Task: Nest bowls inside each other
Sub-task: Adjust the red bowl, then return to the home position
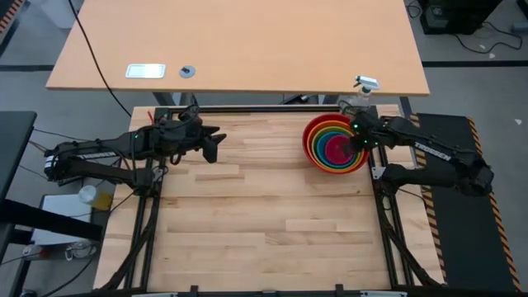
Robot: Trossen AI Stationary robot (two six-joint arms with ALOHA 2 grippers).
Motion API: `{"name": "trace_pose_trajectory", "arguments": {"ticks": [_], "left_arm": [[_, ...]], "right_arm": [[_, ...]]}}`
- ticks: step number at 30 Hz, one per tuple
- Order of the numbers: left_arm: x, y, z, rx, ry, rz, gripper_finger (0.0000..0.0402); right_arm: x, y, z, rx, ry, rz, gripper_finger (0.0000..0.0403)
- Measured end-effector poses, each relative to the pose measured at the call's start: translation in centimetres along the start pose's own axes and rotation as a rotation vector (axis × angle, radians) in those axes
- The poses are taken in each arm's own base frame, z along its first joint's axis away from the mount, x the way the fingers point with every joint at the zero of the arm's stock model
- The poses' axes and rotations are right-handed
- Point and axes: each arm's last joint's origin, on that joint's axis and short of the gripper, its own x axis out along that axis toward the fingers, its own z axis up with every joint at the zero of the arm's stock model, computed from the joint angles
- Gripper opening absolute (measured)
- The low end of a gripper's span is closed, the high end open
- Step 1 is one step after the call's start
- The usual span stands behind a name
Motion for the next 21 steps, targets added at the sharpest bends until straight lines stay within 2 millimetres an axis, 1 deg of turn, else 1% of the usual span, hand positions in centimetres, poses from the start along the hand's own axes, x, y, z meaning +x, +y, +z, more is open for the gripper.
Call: {"name": "trace_pose_trajectory", "arguments": {"ticks": [3,5,8,10,13,15,17,19,21], "left_arm": [[0.0,0.0,0.1,0.003,-0.006,-0.001,0.0193],[0.0,0.0,0.1,0.003,-0.006,0.000,0.0193],[0.0,0.0,0.1,0.003,-0.006,0.000,0.0193],[0.0,0.0,0.1,0.002,-0.006,0.000,0.0193],[0.0,0.0,0.1,0.003,-0.006,0.000,0.0193],[0.0,0.0,0.1,0.003,-0.006,0.000,0.0193],[0.0,0.0,0.1,0.004,-0.006,0.000,0.0193],[-0.2,-0.1,0.1,0.019,-0.009,-0.010,0.0193],[-0.9,-0.2,0.2,0.040,-0.021,-0.037,0.0193]], "right_arm": [[1.4,0.8,0.5,-0.061,0.019,-0.028,0.0152],[2.2,1.1,0.8,-0.102,0.070,-0.065,0.0152],[2.3,1.4,1.3,-0.143,0.109,-0.123,0.0152],[1.7,1.4,1.8,-0.148,0.100,-0.149,0.0152],[0.2,1.5,2.6,-0.151,0.067,-0.156,0.0152],[-0.7,1.3,2.8,-0.155,0.059,-0.166,0.0152],[-1.6,1.0,2.8,-0.124,0.020,-0.163,0.0152],[-2.6,0.6,2.5,-0.082,-0.071,-0.102,0.0152],[-3.5,0.2,2.0,-0.049,-0.168,0.017,0.0152]]}}
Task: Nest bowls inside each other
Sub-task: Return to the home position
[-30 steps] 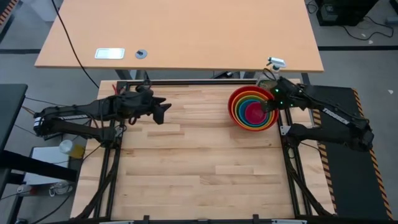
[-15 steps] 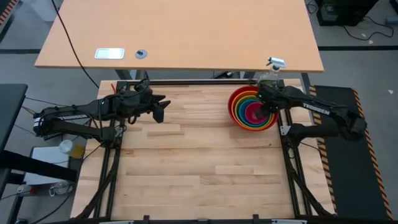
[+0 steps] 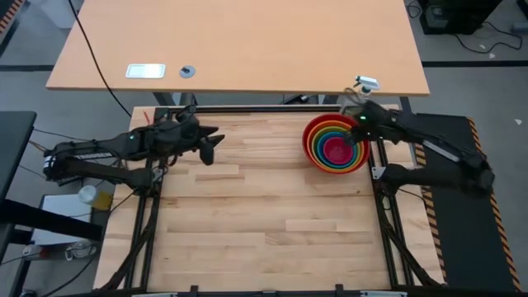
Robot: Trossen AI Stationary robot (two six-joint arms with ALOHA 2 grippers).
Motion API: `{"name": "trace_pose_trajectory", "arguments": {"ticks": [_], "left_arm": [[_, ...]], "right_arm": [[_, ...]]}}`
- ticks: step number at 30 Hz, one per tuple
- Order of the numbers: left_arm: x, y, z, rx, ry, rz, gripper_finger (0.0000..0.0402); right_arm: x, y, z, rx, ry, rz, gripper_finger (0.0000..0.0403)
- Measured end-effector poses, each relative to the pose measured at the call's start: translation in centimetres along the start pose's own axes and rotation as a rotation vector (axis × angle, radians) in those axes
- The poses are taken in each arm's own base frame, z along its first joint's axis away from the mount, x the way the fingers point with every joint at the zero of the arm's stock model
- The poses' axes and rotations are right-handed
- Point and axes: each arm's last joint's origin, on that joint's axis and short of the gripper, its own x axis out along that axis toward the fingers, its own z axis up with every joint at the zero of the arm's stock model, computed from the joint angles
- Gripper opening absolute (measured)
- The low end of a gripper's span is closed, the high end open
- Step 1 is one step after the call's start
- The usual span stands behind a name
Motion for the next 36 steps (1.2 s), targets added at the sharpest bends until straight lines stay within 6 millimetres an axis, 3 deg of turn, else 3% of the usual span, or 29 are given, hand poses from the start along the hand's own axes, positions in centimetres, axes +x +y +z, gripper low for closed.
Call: {"name": "trace_pose_trajectory", "arguments": {"ticks": [7,10,14,19,27,33,36], "left_arm": [[-3.4,0.7,1.0,0.005,-0.086,-0.066,0.0192],[-3.9,1.4,0.7,-0.020,-0.136,-0.068,0.0192],[-2.9,2.6,-2.4,-0.127,-0.192,-0.139,0.0192],[-2.3,4.2,-6.6,-0.273,-0.239,-0.209,0.0192],[-3.7,6.4,-9.7,-0.396,-0.352,-0.213,0.0192],[-3.4,7.6,-12.4,-0.488,-0.353,-0.201,0.0192],[-3.1,8.0,-13.4,-0.525,-0.350,-0.197,0.0192]], "right_arm": [[-3.3,-1.8,-1.9,0.112,-0.279,0.252,0.0152],[-4.3,-2.2,-2.1,0.146,-0.417,0.365,0.0152],[-5.1,-2.4,-2.3,0.171,-0.606,0.501,0.0152],[-5.3,-2.7,-3.4,0.146,-0.689,0.637,0.0152],[-5.7,-4.6,-6.5,0.235,-0.820,0.700,0.0145],[-4.6,-5.2,-8.6,0.323,-0.854,0.776,0.0134],[-4.2,-5.1,-8.7,0.311,-0.830,0.789,0.0127]]}}
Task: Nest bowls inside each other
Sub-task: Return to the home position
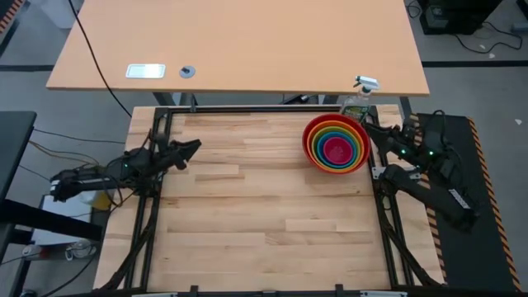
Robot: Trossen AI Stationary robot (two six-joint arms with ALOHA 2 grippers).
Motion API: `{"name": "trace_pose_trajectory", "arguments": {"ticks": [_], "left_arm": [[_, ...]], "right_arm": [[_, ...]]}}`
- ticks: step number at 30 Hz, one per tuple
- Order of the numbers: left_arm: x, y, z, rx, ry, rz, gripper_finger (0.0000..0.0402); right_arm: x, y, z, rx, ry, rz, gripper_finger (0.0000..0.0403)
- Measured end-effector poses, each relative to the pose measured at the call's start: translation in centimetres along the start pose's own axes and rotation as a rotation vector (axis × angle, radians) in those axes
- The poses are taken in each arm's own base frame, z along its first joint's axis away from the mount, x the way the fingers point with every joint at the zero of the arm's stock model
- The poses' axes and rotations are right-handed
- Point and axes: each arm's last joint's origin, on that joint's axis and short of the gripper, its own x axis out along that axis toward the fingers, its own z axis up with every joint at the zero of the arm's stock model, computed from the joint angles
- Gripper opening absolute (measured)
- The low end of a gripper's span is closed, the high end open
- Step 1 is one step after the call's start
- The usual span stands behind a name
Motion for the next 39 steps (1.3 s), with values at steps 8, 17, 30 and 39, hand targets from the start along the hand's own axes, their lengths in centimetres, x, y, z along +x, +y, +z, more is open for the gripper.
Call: {"name": "trace_pose_trajectory", "arguments": {"ticks": [8,17,30,39], "left_arm": [[-0.1,2.7,-2.4,-0.077,0.016,0.064,0.0192],[-0.2,3.1,-2.8,-0.094,0.046,0.088,0.0192],[-0.2,3.1,-2.9,0.143,0.063,0.079,0.0192],[-0.2,3.1,-2.9,0.984,0.094,0.049,0.0192]], "right_arm": [[1.3,-1.0,-1.6,0.024,0.046,0.015,0.0111],[4.0,-2.6,-4.4,0.113,-0.007,0.144,0.0098],[5.8,-5.8,-8.8,0.319,0.035,0.093,0.0096],[5.9,-6.0,-9.2,0.066,0.072,0.101,0.0096]]}}
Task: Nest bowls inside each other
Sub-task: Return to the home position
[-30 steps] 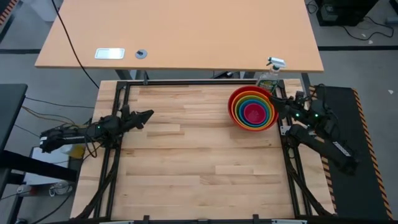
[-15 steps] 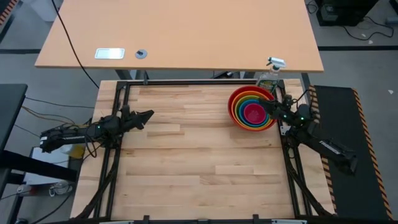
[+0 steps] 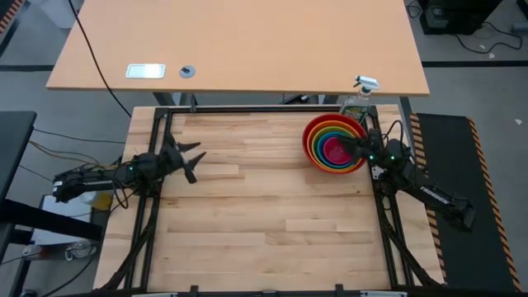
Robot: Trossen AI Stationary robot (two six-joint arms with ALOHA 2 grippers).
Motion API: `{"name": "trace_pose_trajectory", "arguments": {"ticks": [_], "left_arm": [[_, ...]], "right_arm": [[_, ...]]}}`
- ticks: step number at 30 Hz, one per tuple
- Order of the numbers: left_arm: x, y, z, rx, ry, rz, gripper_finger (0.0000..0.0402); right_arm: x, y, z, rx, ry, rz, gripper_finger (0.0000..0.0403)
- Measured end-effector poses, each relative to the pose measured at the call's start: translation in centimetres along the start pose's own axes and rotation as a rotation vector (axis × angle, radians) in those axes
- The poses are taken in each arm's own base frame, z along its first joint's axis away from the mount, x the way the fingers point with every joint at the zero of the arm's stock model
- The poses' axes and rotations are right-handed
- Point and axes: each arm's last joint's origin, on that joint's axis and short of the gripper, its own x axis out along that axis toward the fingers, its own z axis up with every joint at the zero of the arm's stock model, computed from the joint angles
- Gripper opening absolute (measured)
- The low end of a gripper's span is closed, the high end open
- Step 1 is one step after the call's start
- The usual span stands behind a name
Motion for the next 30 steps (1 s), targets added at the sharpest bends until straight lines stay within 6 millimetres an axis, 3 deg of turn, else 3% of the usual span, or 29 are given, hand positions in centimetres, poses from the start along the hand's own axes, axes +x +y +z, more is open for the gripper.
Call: {"name": "trace_pose_trajectory", "arguments": {"ticks": [3,7,30], "left_arm": [[0.00,0.00,0.00,0.162,0.000,0.000,0.0192],[0.00,0.00,0.01,0.198,-0.001,0.001,0.0192],[0.00,0.00,-0.01,0.198,-0.001,0.001,0.0192]], "right_arm": [[0.00,0.02,0.02,-0.285,-0.001,0.003,0.0096],[-0.01,0.03,0.03,-0.449,-0.002,0.003,0.0096],[-0.01,0.05,0.05,-0.451,-0.002,0.004,0.0096]]}}
